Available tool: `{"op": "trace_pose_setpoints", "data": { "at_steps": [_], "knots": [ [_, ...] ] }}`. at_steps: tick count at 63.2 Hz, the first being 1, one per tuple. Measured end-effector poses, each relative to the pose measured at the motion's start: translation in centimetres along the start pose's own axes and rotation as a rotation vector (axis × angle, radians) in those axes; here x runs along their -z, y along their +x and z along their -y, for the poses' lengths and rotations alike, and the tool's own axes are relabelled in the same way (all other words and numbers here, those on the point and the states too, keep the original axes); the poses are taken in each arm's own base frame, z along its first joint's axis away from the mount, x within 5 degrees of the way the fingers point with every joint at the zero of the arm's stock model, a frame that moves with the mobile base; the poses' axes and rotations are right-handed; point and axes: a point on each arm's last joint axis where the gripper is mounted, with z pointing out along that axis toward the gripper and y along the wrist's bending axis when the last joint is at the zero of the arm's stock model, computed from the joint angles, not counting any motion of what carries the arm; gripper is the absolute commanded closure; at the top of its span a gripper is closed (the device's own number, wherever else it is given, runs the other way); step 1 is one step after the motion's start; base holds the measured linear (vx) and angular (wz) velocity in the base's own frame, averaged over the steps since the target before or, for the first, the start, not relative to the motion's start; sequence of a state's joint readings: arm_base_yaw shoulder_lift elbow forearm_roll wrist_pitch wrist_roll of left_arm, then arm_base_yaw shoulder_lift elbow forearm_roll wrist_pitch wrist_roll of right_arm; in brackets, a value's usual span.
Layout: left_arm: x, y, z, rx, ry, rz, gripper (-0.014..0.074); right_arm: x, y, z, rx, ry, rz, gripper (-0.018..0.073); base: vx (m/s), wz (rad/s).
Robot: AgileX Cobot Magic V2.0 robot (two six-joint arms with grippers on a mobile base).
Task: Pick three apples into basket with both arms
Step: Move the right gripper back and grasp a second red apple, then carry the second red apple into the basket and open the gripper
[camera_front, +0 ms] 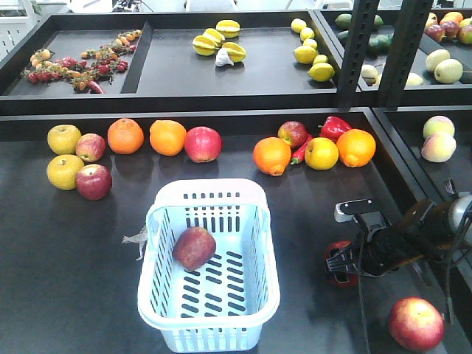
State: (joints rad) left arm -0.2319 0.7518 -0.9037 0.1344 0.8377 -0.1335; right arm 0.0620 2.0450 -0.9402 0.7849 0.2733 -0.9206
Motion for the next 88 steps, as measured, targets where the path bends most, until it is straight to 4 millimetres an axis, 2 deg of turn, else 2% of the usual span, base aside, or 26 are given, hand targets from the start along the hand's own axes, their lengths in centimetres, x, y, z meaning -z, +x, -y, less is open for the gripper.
{"op": "trace_pose_setpoints", "data": {
  "at_steps": [9, 16, 33, 51, 61, 71, 80, 88],
  "knots": [
    [0.0, 0.0, 0.0, 0.0, 0.0, 0.0, 0.0016, 0.7, -0.2, -0.3, -0.001, -0.02, 0.003, 0.022, 0.0, 0.0],
    [0.0, 0.0, 0.0, 0.0, 0.0, 0.0, 0.0016, 2.2, -0.9, -0.6, -0.001, -0.03, 0.038, 0.022, 0.0, 0.0],
    [0.0, 0.0, 0.0, 0.0, 0.0, 0.0, 0.0016, 9.0, -2.5, -2.7, 0.015, -0.12, 0.14, 0.022, 0.0, 0.0],
    [0.0, 0.0, 0.0, 0.0, 0.0, 0.0, 0.0016, 15.7, -1.7, -5.1, 0.116, -0.232, 0.156, 0.022, 0.0, 0.0],
    [0.0, 0.0, 0.0, 0.0, 0.0, 0.0, 0.0016, 18.6, -0.8, -6.7, 0.188, -0.276, 0.165, 0.022, 0.0, 0.0],
    [0.0, 0.0, 0.0, 0.0, 0.0, 0.0, 0.0016, 19.6, -0.3, -10.8, 0.346, -0.334, 0.173, 0.022, 0.0, 0.0],
    [0.0, 0.0, 0.0, 0.0, 0.0, 0.0, 0.0016, 18.9, 0.1, -15.0, 0.479, -0.376, 0.184, 0.022, 0.0, 0.0],
    [0.0, 0.0, 0.0, 0.0, 0.0, 0.0, 0.0016, 17.9, -0.3, -17.5, 0.53, -0.353, 0.253, 0.0219, 0.0, 0.0]
  ]
}}
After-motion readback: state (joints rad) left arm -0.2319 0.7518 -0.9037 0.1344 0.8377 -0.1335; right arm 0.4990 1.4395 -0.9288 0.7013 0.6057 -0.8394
